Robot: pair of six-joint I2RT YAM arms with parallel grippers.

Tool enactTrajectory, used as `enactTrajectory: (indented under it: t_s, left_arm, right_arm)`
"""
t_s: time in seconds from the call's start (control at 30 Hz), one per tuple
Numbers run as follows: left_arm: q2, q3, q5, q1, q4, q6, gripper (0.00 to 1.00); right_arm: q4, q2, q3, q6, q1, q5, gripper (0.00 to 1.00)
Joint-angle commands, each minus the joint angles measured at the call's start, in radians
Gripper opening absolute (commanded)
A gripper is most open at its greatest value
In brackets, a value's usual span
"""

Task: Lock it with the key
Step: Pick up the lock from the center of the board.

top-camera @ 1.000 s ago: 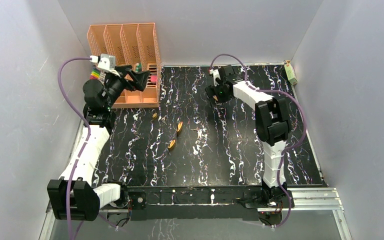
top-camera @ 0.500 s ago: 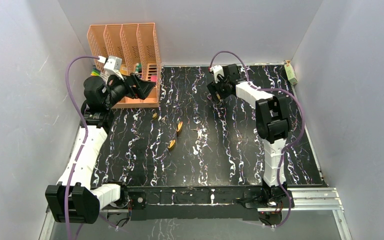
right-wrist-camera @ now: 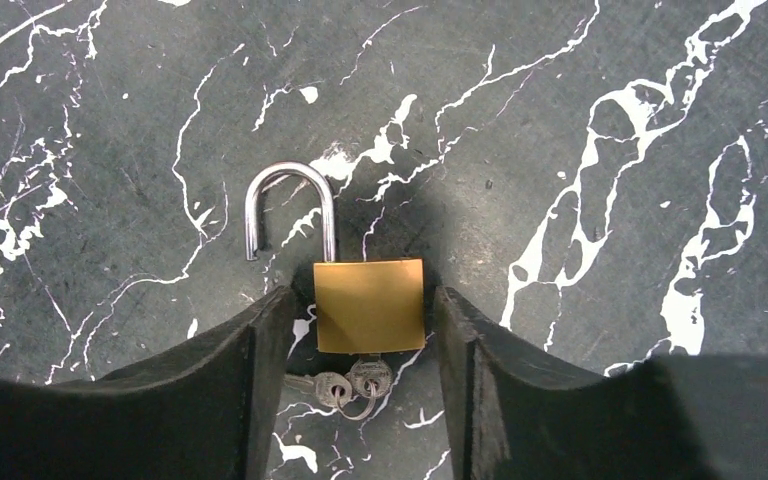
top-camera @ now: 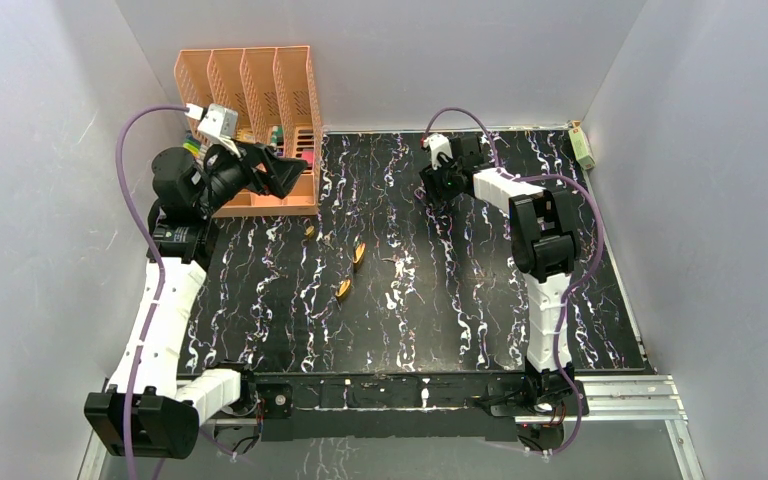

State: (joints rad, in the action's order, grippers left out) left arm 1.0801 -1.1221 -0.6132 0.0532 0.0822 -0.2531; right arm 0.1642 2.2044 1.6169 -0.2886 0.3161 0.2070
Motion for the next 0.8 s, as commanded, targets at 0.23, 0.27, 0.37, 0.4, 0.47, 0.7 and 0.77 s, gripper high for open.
enactTrajectory:
  t_s: [0.23, 0.27, 0.37, 0.4, 0.47, 0.7, 0.77]
  left_arm:
    - [-0.028, -0.072, -0.008, -0.005, -0.056, 0.030, 0.98]
    - [-0.028, -0.074, -0.009, -0.006, -0.060, 0.031, 0.98]
    - [-0.026, -0.081, -0.010, -0.006, -0.067, 0.034, 0.98]
    - [-0.025, -0.083, -0.010, -0.006, -0.067, 0.033, 0.98]
    - [-0.022, -0.085, -0.019, -0.006, -0.061, 0.030, 0.98]
    - [0.050, -0.062, -0.316, -0.006, 0.022, 0.016, 0.98]
    - [0.091, -0.070, -0.434, -0.006, 0.044, -0.018, 0.98]
  right_arm:
    - [-0.155, -0.018, -0.138, 0.015, -0.004, -0.011, 0.46]
    - [-0.155, -0.015, -0.141, 0.014, -0.004, -0.014, 0.42]
    - [-0.132, -0.020, -0.123, 0.022, -0.003, 0.001, 0.35]
    - [-0.117, -0.031, -0.114, 0.031, -0.004, 0.014, 0.32]
    - [-0.112, -0.082, -0.105, 0.054, -0.003, 0.052, 0.29]
    - [-0.090, -0.379, -0.129, 0.264, -0.003, 0.470, 0.20]
    - [-0.119, -0.468, -0.173, 0.357, -0.004, 0.586, 0.13]
